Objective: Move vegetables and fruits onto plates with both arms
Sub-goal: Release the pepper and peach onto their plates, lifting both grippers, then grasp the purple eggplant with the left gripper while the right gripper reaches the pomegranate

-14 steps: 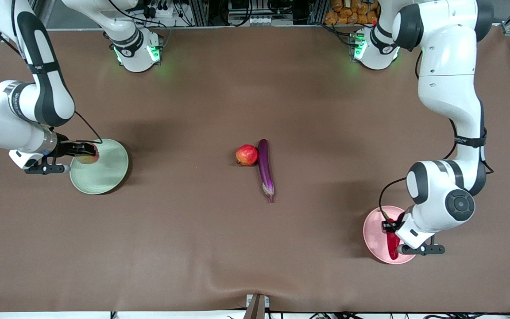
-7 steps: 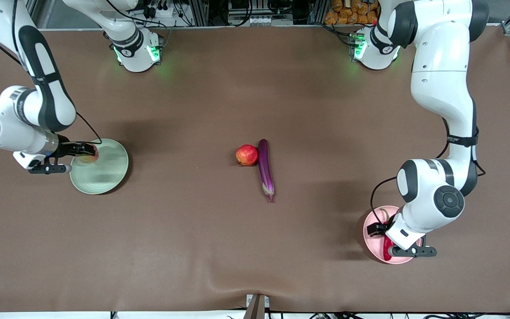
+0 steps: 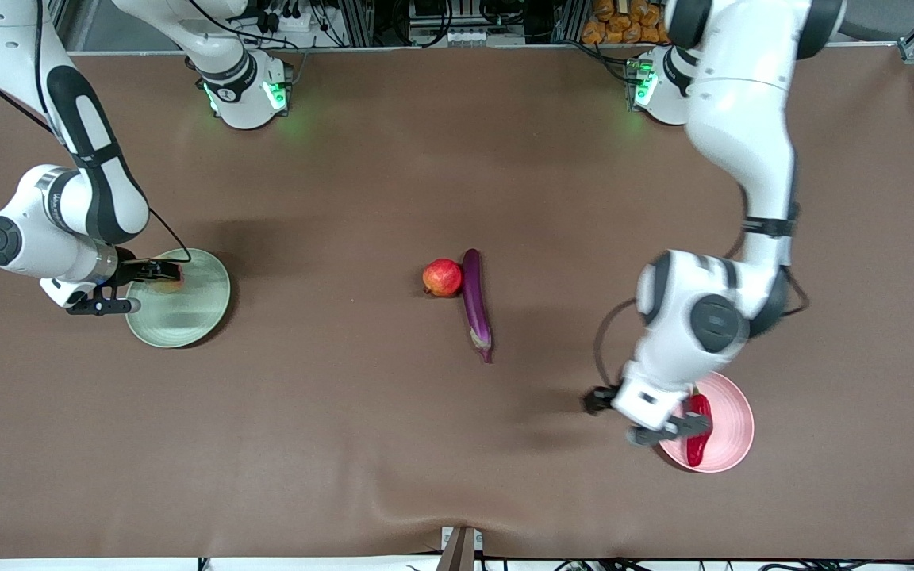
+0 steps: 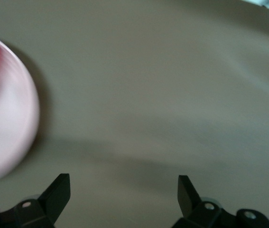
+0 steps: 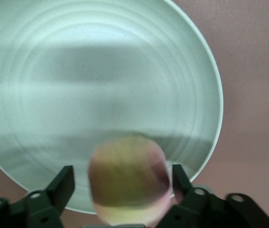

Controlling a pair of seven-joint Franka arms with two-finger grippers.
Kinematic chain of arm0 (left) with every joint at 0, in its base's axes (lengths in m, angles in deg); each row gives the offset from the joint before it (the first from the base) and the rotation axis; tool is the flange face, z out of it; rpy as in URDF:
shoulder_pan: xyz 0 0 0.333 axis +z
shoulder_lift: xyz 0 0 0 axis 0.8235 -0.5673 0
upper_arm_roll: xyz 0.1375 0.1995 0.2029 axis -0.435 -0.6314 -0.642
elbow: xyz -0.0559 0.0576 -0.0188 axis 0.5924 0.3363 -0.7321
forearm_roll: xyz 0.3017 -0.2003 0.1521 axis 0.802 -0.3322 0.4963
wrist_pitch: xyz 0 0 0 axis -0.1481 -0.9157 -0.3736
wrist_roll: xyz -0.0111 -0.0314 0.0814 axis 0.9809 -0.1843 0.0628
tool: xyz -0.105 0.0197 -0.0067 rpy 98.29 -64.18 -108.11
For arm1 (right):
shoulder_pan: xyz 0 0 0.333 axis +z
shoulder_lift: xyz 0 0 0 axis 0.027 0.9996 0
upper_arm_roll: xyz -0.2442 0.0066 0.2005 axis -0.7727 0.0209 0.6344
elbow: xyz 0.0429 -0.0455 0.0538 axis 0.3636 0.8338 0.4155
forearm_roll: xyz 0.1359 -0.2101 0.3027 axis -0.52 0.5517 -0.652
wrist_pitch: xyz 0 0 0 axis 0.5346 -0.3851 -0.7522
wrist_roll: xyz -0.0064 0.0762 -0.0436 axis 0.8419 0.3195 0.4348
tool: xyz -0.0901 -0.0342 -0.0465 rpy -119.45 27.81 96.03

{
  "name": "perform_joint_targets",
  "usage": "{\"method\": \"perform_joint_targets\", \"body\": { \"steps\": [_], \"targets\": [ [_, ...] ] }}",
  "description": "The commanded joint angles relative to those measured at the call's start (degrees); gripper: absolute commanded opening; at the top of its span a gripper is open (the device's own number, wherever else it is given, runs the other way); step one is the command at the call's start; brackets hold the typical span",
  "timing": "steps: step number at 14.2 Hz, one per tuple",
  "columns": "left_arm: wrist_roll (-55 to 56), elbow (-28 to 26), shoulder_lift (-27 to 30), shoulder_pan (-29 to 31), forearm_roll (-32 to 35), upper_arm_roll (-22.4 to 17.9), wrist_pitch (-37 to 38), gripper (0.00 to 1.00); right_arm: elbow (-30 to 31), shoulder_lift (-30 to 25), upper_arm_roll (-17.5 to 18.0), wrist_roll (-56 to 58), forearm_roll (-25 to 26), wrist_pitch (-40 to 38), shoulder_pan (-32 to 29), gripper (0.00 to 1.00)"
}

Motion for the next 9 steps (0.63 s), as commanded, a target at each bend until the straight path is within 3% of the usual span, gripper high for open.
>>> {"method": "perform_joint_targets", "body": {
  "steps": [1, 3, 9],
  "targets": [
    [14.7, -0.4, 0.0, -6.8, 1.2, -0.9, 0.9, 1.00, -6.2, -1.8, 0.5, 5.3, -2.6, -9.2, -0.1, 1.00],
    [20.2, -0.5, -0.8, -10.0, 1.1, -0.3, 0.9, 1.00, -14.5, -1.2, 0.4, 5.3, -2.7, -19.6, -0.1, 1.00],
    [28.5, -0.4, -5.3, -15.5, 1.0, -0.3, -1.1, 1.00, -30.2, -1.1, 0.7, 4.4, -4.0, -35.2, 1.8, 1.00]
  ]
}}
